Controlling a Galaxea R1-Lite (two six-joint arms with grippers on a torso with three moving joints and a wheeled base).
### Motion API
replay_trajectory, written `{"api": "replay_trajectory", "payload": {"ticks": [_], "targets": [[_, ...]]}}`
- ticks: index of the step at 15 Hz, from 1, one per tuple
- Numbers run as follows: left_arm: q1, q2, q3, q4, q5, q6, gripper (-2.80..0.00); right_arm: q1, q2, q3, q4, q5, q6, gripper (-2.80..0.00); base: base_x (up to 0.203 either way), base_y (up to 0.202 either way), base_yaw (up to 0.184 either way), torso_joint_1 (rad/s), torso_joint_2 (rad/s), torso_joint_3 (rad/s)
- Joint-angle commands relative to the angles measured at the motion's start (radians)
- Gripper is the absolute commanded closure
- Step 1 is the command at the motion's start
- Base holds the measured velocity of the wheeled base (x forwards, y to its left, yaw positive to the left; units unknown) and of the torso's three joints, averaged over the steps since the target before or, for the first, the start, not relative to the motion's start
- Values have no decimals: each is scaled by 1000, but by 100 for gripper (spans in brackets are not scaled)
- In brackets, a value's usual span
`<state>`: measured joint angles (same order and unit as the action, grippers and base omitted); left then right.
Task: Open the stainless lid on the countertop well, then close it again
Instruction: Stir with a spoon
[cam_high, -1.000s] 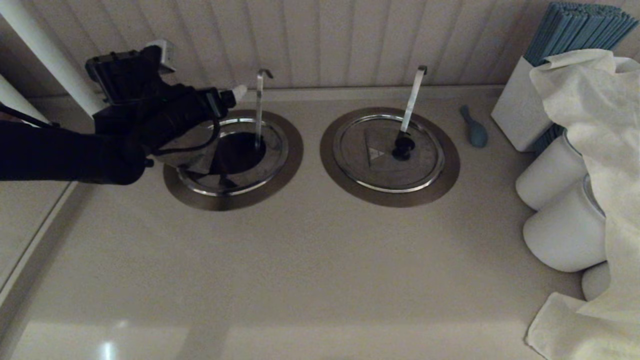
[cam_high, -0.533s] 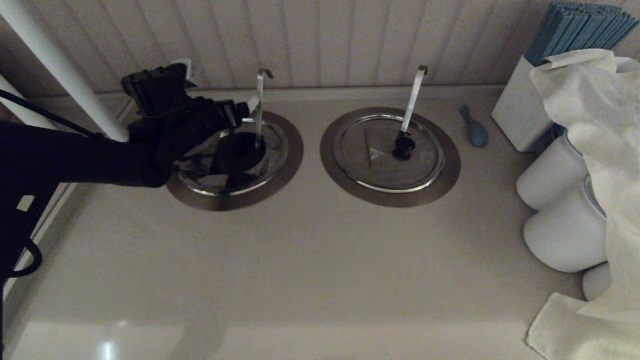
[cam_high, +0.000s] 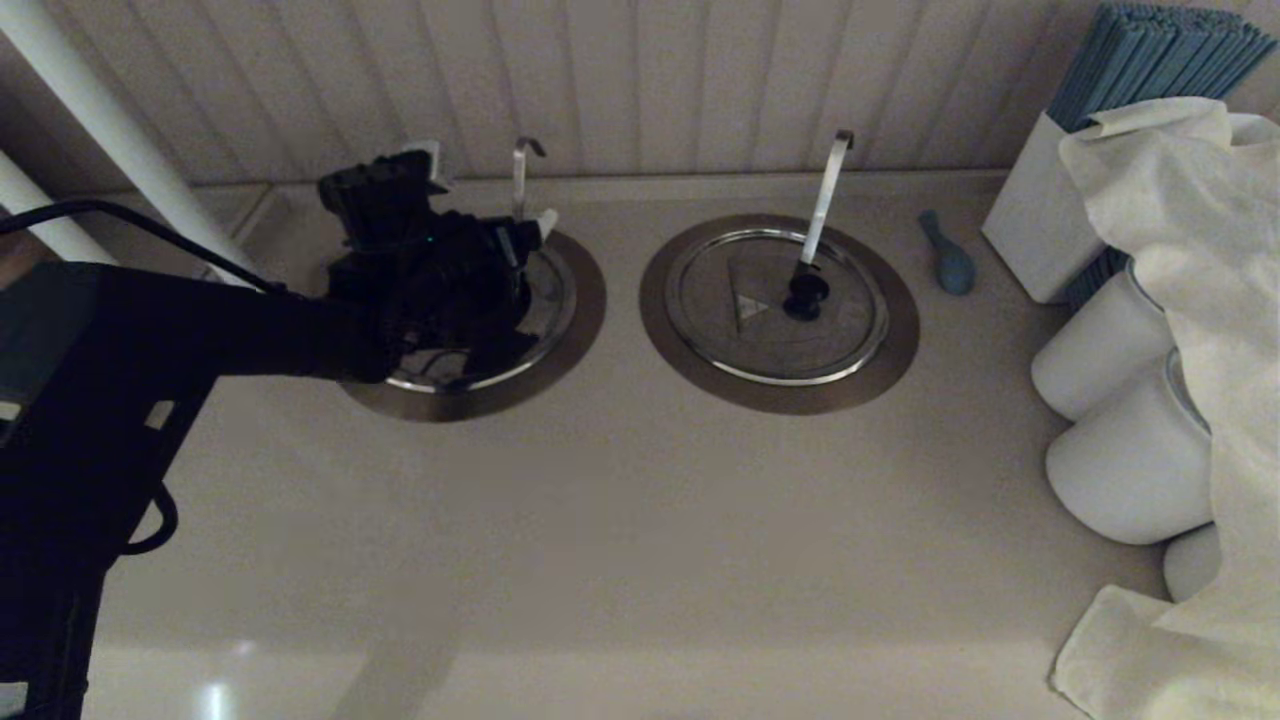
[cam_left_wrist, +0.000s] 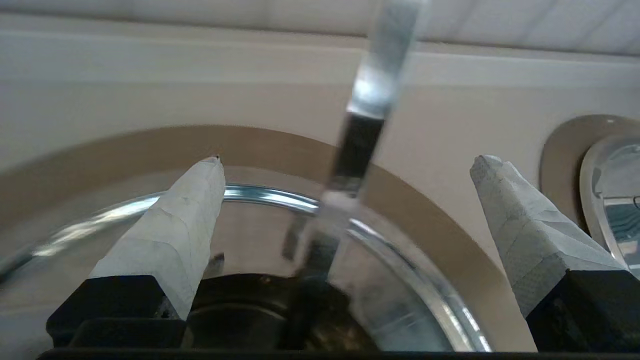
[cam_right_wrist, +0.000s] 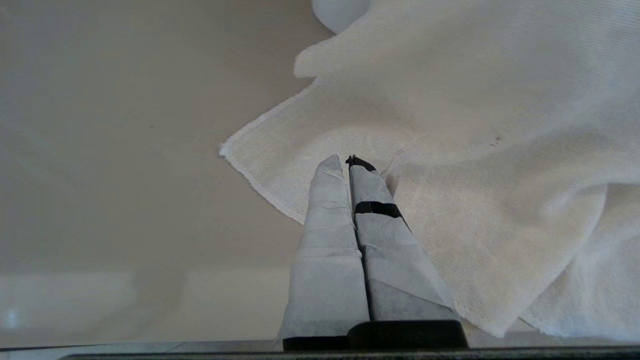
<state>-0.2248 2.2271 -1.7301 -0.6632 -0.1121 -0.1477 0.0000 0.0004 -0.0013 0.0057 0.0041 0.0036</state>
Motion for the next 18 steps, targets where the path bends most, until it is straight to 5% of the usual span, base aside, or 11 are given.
{"api": "replay_trajectory", "payload": {"ticks": [1,18], "targets": [[-5,46,-29,-4,9,-1,-280,0,0,1,0,1,-1,0,0,0,0,0,0,0],[-13,144,-157,-10,89,-1,-280,0,0,1,0,1,-1,0,0,0,0,0,0,0]]}}
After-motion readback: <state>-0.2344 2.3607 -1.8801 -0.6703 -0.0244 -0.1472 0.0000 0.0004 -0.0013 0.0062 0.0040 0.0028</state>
